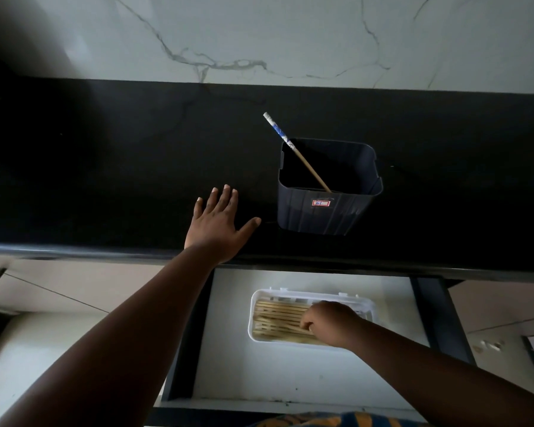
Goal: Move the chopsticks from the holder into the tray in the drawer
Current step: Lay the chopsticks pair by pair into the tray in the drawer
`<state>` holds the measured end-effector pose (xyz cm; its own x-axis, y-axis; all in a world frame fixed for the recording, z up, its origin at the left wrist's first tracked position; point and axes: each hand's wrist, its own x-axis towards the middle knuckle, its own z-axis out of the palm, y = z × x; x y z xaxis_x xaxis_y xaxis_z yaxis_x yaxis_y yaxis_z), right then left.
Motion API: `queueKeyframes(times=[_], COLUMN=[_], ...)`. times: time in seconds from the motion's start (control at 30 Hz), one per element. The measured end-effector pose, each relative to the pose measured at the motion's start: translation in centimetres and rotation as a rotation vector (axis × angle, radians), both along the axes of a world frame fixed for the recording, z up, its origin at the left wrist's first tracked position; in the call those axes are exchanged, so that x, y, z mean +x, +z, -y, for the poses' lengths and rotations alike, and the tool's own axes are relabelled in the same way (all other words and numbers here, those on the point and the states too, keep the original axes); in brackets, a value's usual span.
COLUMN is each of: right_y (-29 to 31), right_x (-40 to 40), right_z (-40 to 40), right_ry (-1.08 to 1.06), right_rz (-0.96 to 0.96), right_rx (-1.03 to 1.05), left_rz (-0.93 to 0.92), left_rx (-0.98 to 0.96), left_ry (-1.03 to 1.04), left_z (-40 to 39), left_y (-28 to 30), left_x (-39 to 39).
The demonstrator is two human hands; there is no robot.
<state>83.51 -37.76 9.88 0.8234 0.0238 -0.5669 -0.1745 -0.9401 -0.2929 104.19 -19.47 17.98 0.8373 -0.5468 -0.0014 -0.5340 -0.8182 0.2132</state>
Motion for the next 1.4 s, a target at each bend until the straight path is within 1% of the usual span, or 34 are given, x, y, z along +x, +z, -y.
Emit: queueKeyframes(times=[0.13,0.23,0.3,0.4,0.47,0.53,0.57,0.6,0.63,0.67,0.73,0.83,0.9,1.07,1.17,1.3,1.4], right_y=[2.5,7.3,11.5,18.4,22.0,24.4,25.0,25.3,25.5,25.3,24.5,22.8,22.0,21.7,21.9,23.4,25.7], right_x=[0.4,1.9,2.9,4.2,5.6,7.7,8.8,10.0,11.0,11.8,13.0,14.0,14.6,15.2,14.9,14.0,13.0], right_z=[0.4,0.4,-0.2,-1.6,-1.7,-0.8,-0.1,0.7,1.4,2.0,2.7,3.0,2.9,3.0,3.2,3.4,3.2], right_ry=[-0.013,-0.052,-0.068,-0.113,-0.159,-0.257,-0.321,-0.380,-0.425,-0.455,-0.489,-0.534,-0.534,-0.532,-0.534,-0.609,-0.655], right_rz=[0.003,0.031,0.072,0.138,0.312,0.563,0.668,0.746,0.785,0.790,0.731,0.626,0.583,0.548,0.579,0.667,0.747], right_rx=[-0.014,0.093,0.221,0.561,0.686,0.663,0.595,0.482,0.346,0.231,0.098,-0.031,-0.069,-0.070,-0.021,0.240,0.519], left_rz=[-0.004,-0.005,-0.003,0.000,0.005,0.008,0.002,-0.001,-0.003,-0.004,-0.001,-0.004,-0.011,-0.012,-0.007,-0.003,-0.002], left_rx=[0.005,0.005,0.010,0.029,0.042,0.041,0.043,0.042,0.041,0.041,0.041,0.037,0.028,0.018,0.025,0.025,0.027], left_ry=[-0.006,-0.014,-0.013,-0.011,-0.017,-0.017,-0.014,-0.011,-0.007,-0.005,-0.009,-0.010,-0.011,-0.014,-0.012,-0.014,-0.012], left_z=[-0.1,-0.2,-0.1,0.0,0.0,0.0,0.1,0.1,0.1,0.2,0.2,0.1,0.1,0.1,0.1,0.0,0.0], left_y=[-0.1,-0.1,-0.2,-0.2,-0.3,-0.2,-0.3,-0.2,-0.2,-0.1,0.1,0.2,0.2,0.1,0.0,-0.1,-0.3], left_x=[0.0,-0.1,-0.1,-0.1,-0.1,0.0,-0.1,-0.1,-0.1,-0.1,-0.1,-0.2,-0.2,-0.2,-0.1,-0.1,0.0])
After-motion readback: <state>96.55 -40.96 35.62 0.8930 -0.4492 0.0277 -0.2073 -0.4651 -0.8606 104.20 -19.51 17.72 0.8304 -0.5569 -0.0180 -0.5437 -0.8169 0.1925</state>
